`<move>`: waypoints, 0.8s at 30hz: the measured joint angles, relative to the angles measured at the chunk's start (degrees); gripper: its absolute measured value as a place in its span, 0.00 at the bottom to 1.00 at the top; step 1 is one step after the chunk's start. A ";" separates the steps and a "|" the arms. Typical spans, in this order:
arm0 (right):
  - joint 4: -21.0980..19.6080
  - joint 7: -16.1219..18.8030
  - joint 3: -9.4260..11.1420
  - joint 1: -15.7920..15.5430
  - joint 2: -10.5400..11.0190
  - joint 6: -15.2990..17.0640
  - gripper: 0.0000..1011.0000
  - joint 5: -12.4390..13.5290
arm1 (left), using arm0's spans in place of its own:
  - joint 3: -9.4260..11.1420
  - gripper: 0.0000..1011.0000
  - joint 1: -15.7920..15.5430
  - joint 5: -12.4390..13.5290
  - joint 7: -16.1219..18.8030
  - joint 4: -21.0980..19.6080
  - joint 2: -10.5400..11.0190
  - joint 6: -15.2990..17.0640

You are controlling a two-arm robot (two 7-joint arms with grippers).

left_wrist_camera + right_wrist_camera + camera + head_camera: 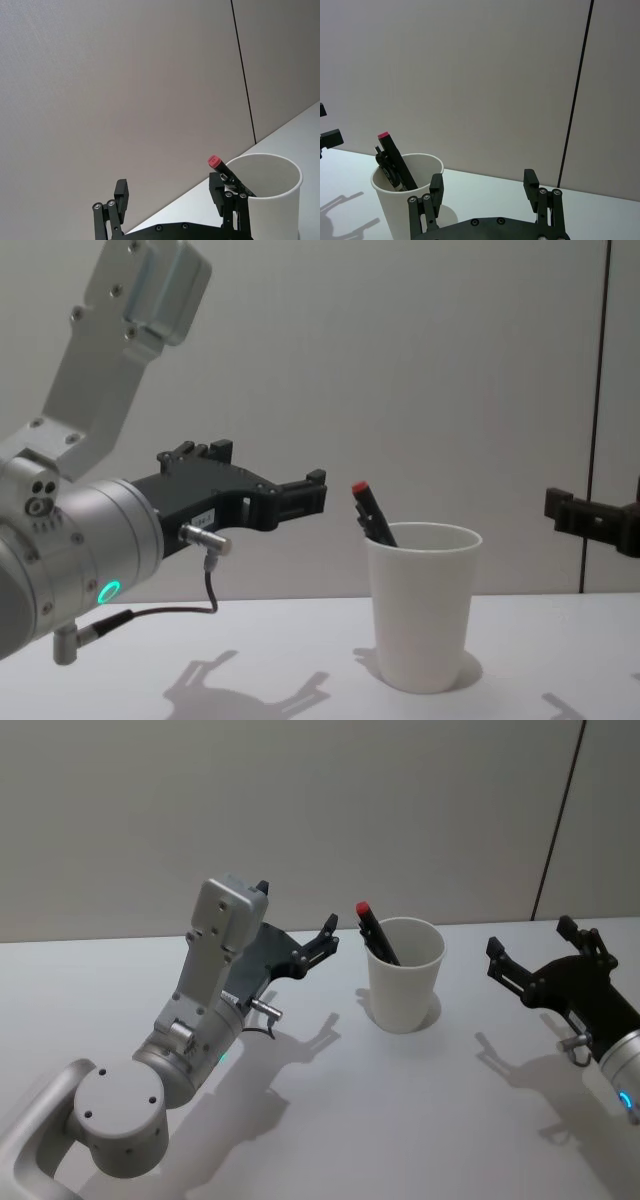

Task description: Place the pen into the pen holder.

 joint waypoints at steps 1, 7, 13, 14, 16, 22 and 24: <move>0.00 0.00 0.00 0.00 0.00 0.00 0.99 0.00 | 0.00 0.99 0.00 0.00 0.01 0.00 0.00 0.00; 0.01 0.00 0.00 0.00 0.00 0.00 0.99 0.00 | 0.00 0.99 0.01 0.00 0.03 0.00 0.02 0.00; 0.01 0.00 0.00 0.00 0.00 -0.01 0.99 0.00 | -0.02 0.99 0.03 0.00 0.03 -0.01 0.03 0.01; 0.01 0.00 0.00 0.00 0.00 -0.01 0.99 0.00 | -0.02 0.99 0.03 0.00 0.03 -0.01 0.03 0.01; 0.01 0.00 0.00 0.00 0.00 -0.01 0.99 0.00 | -0.04 0.99 0.03 -0.01 0.03 -0.02 0.03 0.02; 0.01 0.00 0.00 0.00 0.00 0.00 0.99 0.00 | -0.04 0.99 0.03 -0.03 0.04 -0.04 0.03 0.04; 0.01 0.00 0.00 0.00 0.00 0.00 0.99 0.00 | -0.04 0.99 0.03 -0.04 0.03 -0.04 0.03 0.04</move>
